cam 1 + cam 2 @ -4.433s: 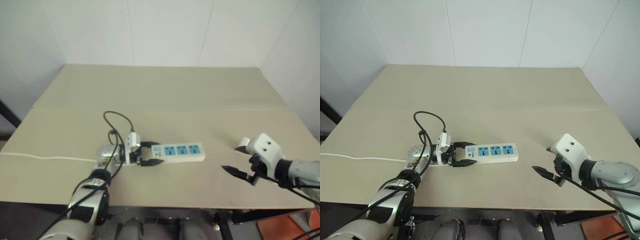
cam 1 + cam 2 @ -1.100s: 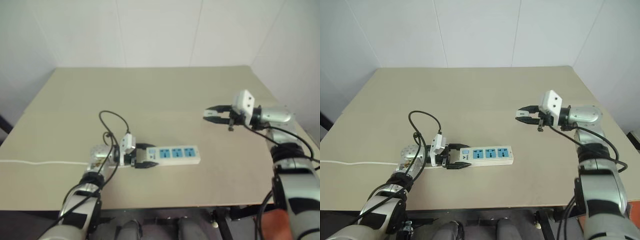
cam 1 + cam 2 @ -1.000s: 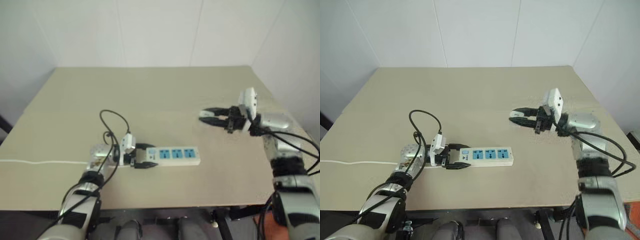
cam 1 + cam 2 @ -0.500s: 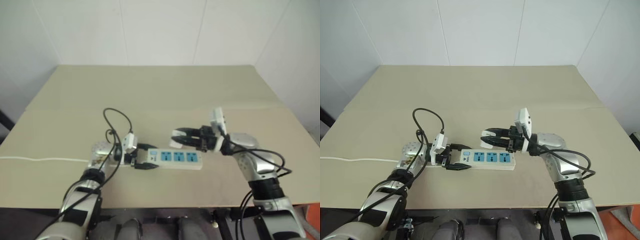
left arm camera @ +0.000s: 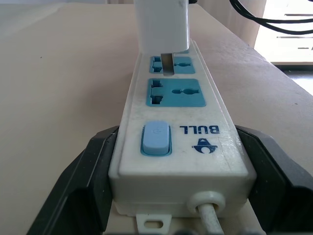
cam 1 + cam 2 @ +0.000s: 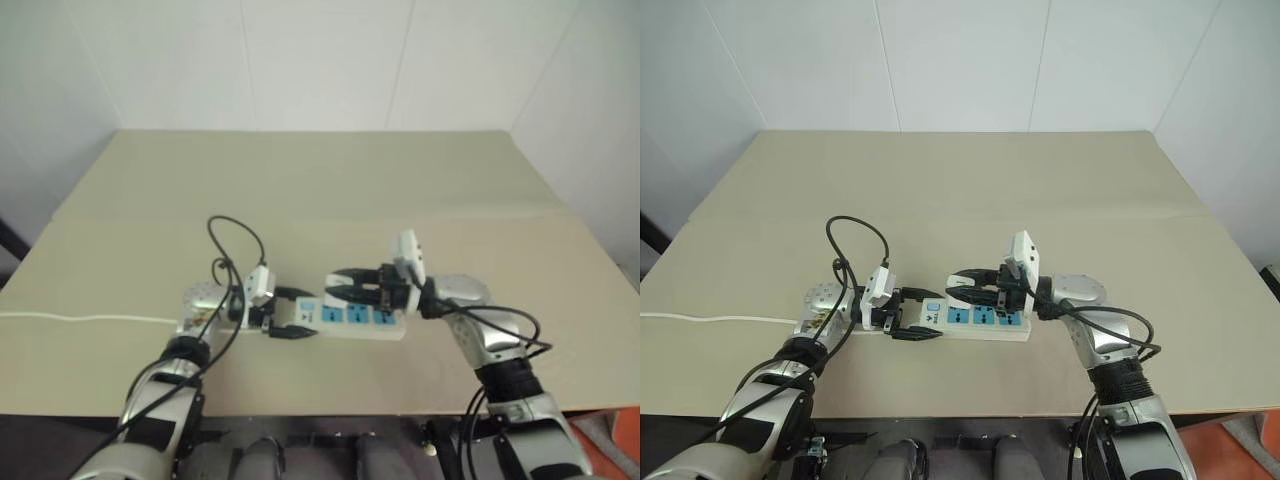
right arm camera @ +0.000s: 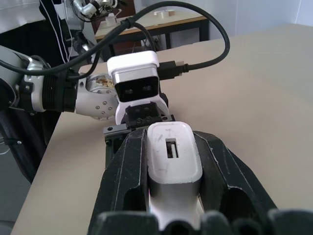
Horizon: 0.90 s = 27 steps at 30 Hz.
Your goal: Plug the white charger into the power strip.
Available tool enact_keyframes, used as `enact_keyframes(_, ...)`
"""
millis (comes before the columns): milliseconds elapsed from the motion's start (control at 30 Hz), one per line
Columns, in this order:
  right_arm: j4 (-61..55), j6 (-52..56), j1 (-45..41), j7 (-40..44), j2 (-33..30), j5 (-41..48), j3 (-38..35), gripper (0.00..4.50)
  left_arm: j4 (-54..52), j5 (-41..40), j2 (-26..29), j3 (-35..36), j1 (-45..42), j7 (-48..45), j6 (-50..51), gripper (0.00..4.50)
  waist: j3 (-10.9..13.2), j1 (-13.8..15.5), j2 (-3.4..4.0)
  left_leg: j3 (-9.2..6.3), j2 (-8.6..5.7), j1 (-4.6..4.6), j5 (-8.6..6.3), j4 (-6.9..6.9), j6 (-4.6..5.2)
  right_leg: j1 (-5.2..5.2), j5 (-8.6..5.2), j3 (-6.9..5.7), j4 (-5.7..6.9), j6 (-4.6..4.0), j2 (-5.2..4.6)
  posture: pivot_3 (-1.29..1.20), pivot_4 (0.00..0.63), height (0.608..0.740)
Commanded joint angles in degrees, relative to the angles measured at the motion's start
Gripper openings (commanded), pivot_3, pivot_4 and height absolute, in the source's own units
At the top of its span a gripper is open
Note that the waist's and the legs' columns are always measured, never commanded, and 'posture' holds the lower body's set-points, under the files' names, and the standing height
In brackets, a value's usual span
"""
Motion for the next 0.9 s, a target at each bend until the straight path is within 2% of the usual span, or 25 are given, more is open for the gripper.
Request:
enact_keyframes(33, 0.6, -2.5, -1.9, 1.4, 0.4, -0.4, 0.0, 1.12, 0.3, 1.1, 0.6, -1.5, -0.3, -1.2, -0.1, 3.27, 0.0, 0.0, 0.0, 0.0, 0.0, 0.0, 0.0, 0.0, 0.0, 0.0, 0.0, 0.0, 0.0, 0.0, 0.0, 0.0, 0.15, 0.74)
enact_keyframes(900, 10.9, -9.9, -4.4, 4.0, 1.6, -4.9, 1.0, 1.12, 0.5, 1.2, 0.4, -1.1, -0.7, -1.2, 0.0, 3.27, 0.0, 0.0, 0.0, -0.01, 0.01, 0.02, 0.0, 0.0, 0.0, 0.01, 0.0, -0.02, 0.0, 0.0, 0.0, 0.0, 0.15, 0.74)
